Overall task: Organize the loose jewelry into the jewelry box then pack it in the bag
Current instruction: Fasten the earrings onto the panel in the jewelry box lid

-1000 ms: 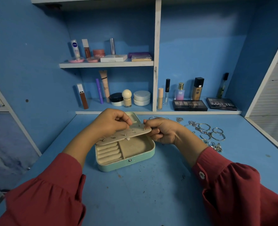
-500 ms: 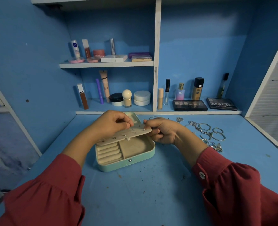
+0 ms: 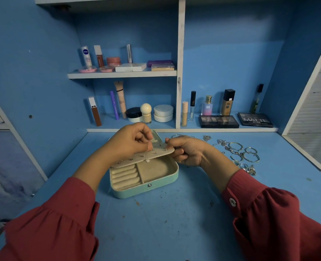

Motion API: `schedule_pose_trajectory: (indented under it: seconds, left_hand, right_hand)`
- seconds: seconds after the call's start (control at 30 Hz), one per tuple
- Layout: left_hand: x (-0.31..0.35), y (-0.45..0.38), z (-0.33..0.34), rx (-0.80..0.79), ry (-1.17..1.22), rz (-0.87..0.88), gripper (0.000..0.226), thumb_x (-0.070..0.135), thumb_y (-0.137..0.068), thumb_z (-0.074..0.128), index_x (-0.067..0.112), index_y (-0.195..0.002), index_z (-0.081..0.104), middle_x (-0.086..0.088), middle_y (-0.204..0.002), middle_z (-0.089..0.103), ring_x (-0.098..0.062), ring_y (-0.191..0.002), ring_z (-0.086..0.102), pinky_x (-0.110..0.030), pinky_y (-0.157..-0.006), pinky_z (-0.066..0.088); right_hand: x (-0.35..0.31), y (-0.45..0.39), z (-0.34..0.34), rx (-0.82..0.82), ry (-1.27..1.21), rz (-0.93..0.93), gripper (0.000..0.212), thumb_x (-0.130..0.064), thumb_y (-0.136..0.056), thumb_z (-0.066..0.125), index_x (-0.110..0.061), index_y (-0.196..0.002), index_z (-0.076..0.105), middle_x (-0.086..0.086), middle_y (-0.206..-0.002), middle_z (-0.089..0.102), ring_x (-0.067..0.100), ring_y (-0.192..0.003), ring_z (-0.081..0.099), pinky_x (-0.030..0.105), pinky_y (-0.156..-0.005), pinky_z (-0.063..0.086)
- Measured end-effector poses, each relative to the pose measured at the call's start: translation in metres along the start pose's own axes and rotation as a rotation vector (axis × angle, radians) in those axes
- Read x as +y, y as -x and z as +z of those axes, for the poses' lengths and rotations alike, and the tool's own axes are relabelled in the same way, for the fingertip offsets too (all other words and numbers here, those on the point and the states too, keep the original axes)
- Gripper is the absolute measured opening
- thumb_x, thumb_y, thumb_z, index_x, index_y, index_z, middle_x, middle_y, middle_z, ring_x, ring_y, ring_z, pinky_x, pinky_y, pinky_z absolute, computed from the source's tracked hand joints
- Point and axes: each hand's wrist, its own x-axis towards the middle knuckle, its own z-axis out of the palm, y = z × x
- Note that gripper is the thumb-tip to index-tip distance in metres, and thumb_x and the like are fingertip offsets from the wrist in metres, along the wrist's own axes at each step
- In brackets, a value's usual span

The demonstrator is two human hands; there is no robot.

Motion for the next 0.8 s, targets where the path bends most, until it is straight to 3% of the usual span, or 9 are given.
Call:
schedule_pose_trajectory:
  seconds: [0.27, 0.53, 0.8]
  left_hand:
    - [-0.001, -0.002, 0.0, -0.007, -0.059, 0.039, 0.024, 0.001, -0.079, 0.072, 0.017, -0.085, 0.055, -0.008, -0.08, 0.072, -0.023, -0.079, 0.065, -0.034, -0.079, 0.049]
    - [0.011, 0.003, 0.004, -0.014, -0.293, 0.157, 0.019, 0.0, -0.084, 0.064, 0.017, -0.086, 0.055, 0.003, -0.081, 0.062, -0.009, -0.075, 0.058, -0.015, -0.07, 0.045]
    - [0.022, 0.0, 0.005, -0.102, -0.666, 0.225, 0.023, 0.006, -0.088, 0.053, 0.029, -0.088, 0.048, 0.006, -0.09, 0.051, -0.011, -0.084, 0.053, -0.031, -0.076, 0.048]
  right_hand:
    - [-0.001, 0.003, 0.001, -0.015, 0.005, -0.001, 0.028, 0.005, -0.093, 0.035, -0.011, -0.071, 0.044, -0.005, -0.041, 0.041, 0.0, -0.029, 0.026, 0.01, -0.031, 0.012]
    - [0.0, 0.002, 0.0, -0.026, 0.017, -0.011, 0.028, 0.007, -0.091, 0.035, -0.012, -0.071, 0.042, -0.006, -0.041, 0.037, 0.0, -0.029, 0.025, 0.01, -0.03, 0.013]
    - [0.0, 0.0, -0.002, -0.028, 0.038, -0.018, 0.028, 0.008, -0.09, 0.036, -0.011, -0.071, 0.044, -0.006, -0.041, 0.035, 0.0, -0.03, 0.025, 0.011, -0.031, 0.013]
